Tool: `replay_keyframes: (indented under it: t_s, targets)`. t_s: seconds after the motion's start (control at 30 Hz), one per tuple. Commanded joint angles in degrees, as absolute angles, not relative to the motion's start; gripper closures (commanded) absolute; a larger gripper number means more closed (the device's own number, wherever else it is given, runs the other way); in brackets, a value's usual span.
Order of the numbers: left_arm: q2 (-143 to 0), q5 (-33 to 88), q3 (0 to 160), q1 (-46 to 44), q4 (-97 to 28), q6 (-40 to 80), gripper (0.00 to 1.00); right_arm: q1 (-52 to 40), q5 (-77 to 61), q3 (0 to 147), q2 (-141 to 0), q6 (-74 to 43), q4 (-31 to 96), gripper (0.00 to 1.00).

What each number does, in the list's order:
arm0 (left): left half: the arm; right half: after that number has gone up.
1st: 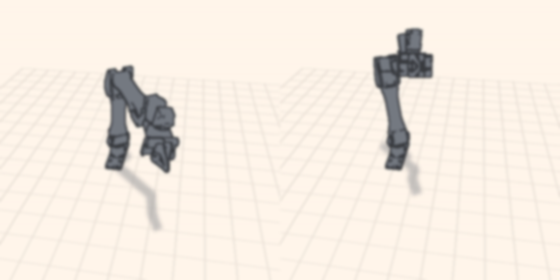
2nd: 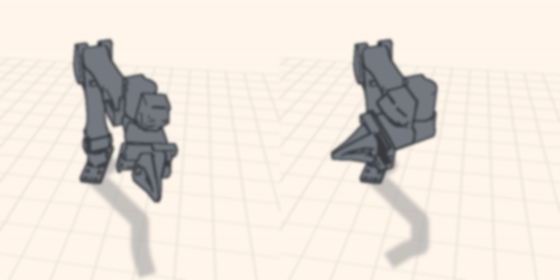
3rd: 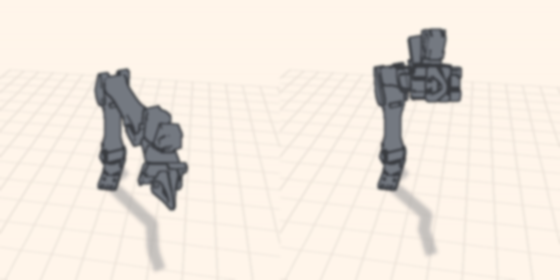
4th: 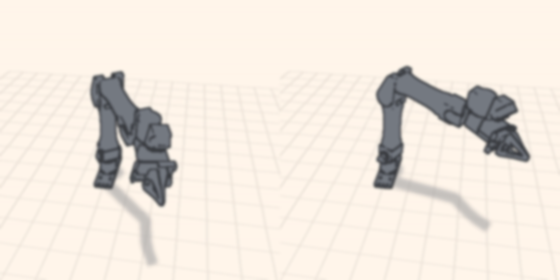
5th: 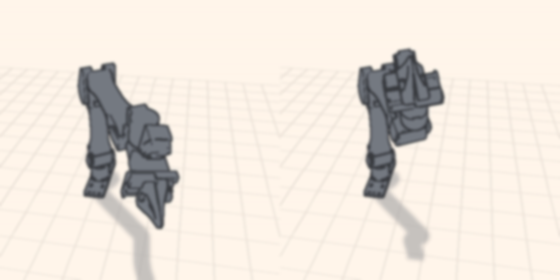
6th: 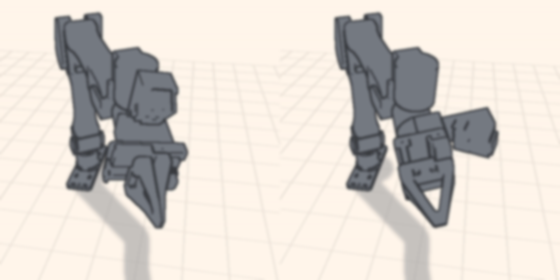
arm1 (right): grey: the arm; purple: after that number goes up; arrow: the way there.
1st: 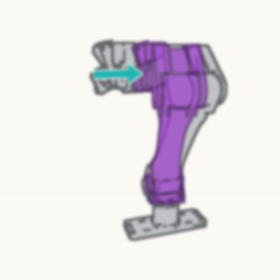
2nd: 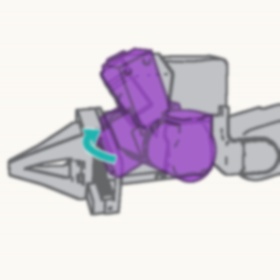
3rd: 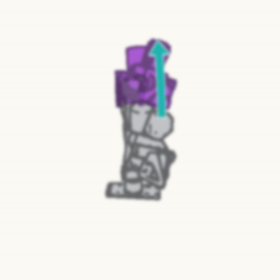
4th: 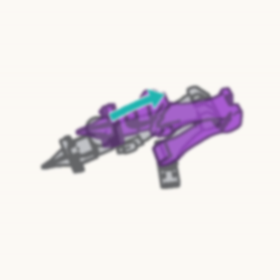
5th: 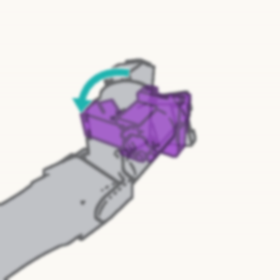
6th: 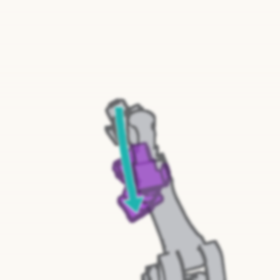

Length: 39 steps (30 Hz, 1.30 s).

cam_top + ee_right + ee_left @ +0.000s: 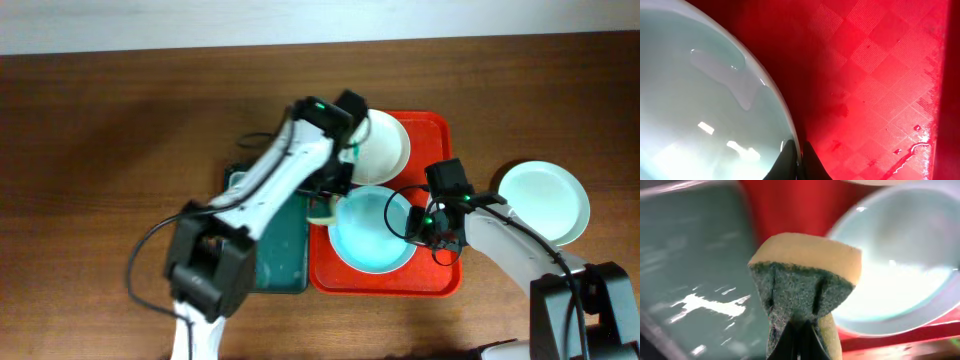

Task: Clean dirty plates on tray and stack at the side
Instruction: 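Put the sponge back into the water tray with the left gripper, then lift the light blue plate with the right gripper and tilt it over the water tray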

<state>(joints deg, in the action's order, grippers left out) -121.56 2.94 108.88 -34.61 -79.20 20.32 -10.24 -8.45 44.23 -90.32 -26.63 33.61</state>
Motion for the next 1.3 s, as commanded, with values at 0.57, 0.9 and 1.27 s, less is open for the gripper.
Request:
replay_keyframes:
  t_s: [0.57, 0.9, 1.27]
  targets:
    - [-111.5, 1.7, 90.8, -22.2, -69.5, 18.9, 0.35, -10.1, -9.9, 44.5, -92.2, -13.8, 37.4, 0.96]
    - [-90.9, 1.8, 95.0, -8.4, -77.0, 18.7, 0.0, -10.9, -12.8, 69.3, -88.4, -12.9, 62.2, 0.96]
    - [-86.5, 1.7, 94.9, -2.9, -79.3, 18.7, 0.0, -32.6, -5.1, 74.3, -91.2, -20.0, 47.4, 0.96]
